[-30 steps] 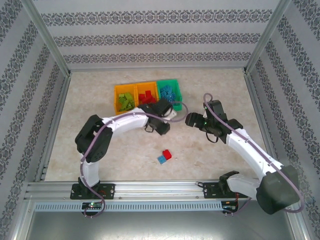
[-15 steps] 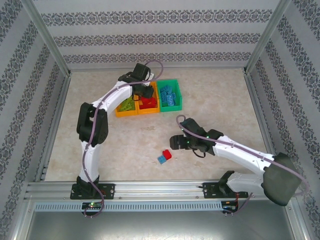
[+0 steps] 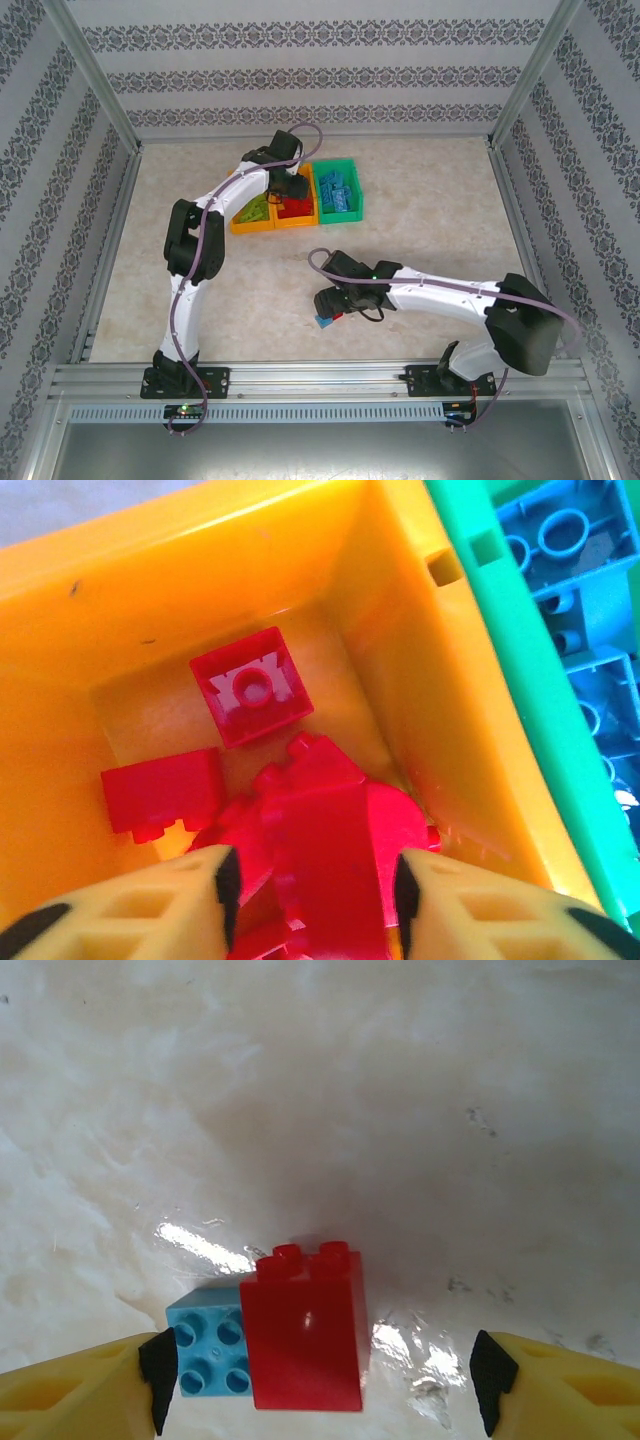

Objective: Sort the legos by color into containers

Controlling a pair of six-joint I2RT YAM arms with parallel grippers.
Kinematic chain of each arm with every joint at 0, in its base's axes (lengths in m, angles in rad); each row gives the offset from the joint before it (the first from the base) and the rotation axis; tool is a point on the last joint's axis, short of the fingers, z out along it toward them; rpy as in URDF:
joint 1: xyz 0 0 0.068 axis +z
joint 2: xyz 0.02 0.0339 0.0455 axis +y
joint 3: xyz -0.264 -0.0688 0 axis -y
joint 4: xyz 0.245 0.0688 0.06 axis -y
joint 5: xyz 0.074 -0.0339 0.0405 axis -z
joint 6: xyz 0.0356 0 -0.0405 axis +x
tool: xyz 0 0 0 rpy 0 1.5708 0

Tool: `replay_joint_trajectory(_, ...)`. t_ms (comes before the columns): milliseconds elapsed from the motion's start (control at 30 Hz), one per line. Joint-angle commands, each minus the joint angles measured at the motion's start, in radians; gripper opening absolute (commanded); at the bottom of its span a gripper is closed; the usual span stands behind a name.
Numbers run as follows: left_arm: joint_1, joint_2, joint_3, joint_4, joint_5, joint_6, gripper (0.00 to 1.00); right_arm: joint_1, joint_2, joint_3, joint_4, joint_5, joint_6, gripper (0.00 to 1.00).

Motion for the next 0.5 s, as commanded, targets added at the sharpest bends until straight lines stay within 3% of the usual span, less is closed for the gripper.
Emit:
replay_joint_trajectory(0, 0.009, -0.056, -0.02, -0.002, -0.006, -0.049, 0.55, 0.012, 0.045, 0.039, -0.032, -0.002, -0.008, 0.77)
replay_joint_trajectory(200, 0.008, -0.156, -0.126, 0.062, 0.045, -0.085, 0.77, 0.013, 0.094, 0.048, -0.047, 0.012, -0.014, 0.68)
replay_joint_trajectory(267, 0.008, -0.192, -0.162, 0.081, 0.065, -0.094, 0.97, 0.013, 0.107, 0.045, -0.053, 0.007, -0.016, 0.65)
replay_joint_trajectory(467, 0.009, -0.303, -0.258, 0.128, 0.101, -0.126, 1.0, 0.01, 0.124, 0.035, -0.057, 0.037, -0.01, 0.56)
